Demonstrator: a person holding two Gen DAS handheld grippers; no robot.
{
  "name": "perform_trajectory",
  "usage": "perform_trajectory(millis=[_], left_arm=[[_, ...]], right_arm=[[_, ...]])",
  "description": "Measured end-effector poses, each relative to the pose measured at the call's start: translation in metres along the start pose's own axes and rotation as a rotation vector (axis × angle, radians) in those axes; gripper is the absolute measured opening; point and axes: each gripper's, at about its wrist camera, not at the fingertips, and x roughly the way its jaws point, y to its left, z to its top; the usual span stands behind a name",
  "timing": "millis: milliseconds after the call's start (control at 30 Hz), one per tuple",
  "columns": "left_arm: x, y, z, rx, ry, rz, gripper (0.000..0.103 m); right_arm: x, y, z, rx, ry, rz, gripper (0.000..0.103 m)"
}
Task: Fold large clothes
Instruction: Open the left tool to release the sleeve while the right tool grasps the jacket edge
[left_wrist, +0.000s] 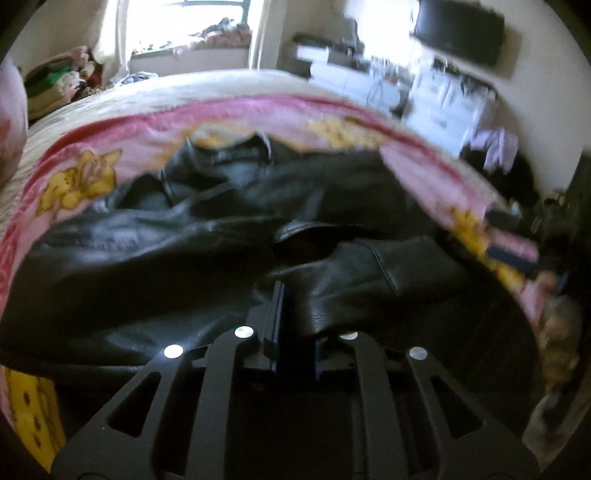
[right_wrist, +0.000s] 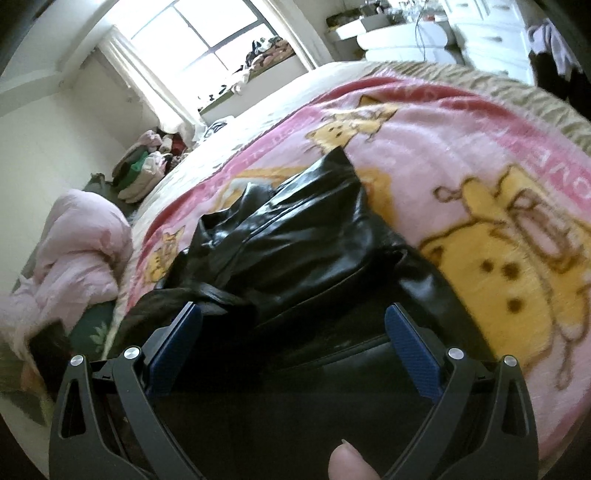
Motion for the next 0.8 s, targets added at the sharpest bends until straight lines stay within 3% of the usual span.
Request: perform_trajectory(millis=[133, 200, 233, 367, 533, 567, 667, 733, 767, 800], left_arm=[[0.005, -0.001, -0.011, 0.020, 0.026, 0.005, 0.012], [0.004, -0.002, -0.011, 0.045, 0.043, 0.011, 0.035], [0.004, -0.004, -0.012, 0.062, 0.050, 0.018, 0.040], [0.003, -0.009, -0.016, 0.117, 0.069, 0.039, 0.051], [0.000, -0.013, -0.021, 0.140, 0.085, 0.030, 0.075], [0.000, -0.014, -0.022, 0.135, 0.090, 0.017, 0.081], [-0.005, -0.017, -0.023, 0.136, 0.099, 0.001, 0.084], [-0.013, -0.017, -0.022, 0.130, 0.093, -0.020, 0.089], [-0.016, -0.016, -0.021, 0.129, 0.090, -0.026, 0.091], [-0.023, -0.014, -0.019, 0.132, 0.084, -0.029, 0.093]], right_arm=[[0.011, 0.006, 0.002, 0.028, 0.057, 0.070, 0.099], [0.019, 0.012, 0.004, 0.040, 0.099, 0.118, 0.098], [0.022, 0.014, 0.004, 0.048, 0.119, 0.143, 0.098], [0.044, 0.019, 0.004, 0.121, 0.238, 0.233, 0.083], [0.075, 0.024, 0.001, 0.171, 0.339, 0.234, 0.074], [0.079, 0.026, 0.001, 0.179, 0.343, 0.237, 0.066], [0.089, 0.032, 0.005, 0.172, 0.327, 0.262, 0.043], [0.091, 0.042, 0.010, 0.107, 0.283, 0.244, 0.033], [0.091, 0.046, 0.013, 0.071, 0.265, 0.229, 0.020], [0.090, 0.051, 0.015, 0.028, 0.246, 0.228, 0.013]])
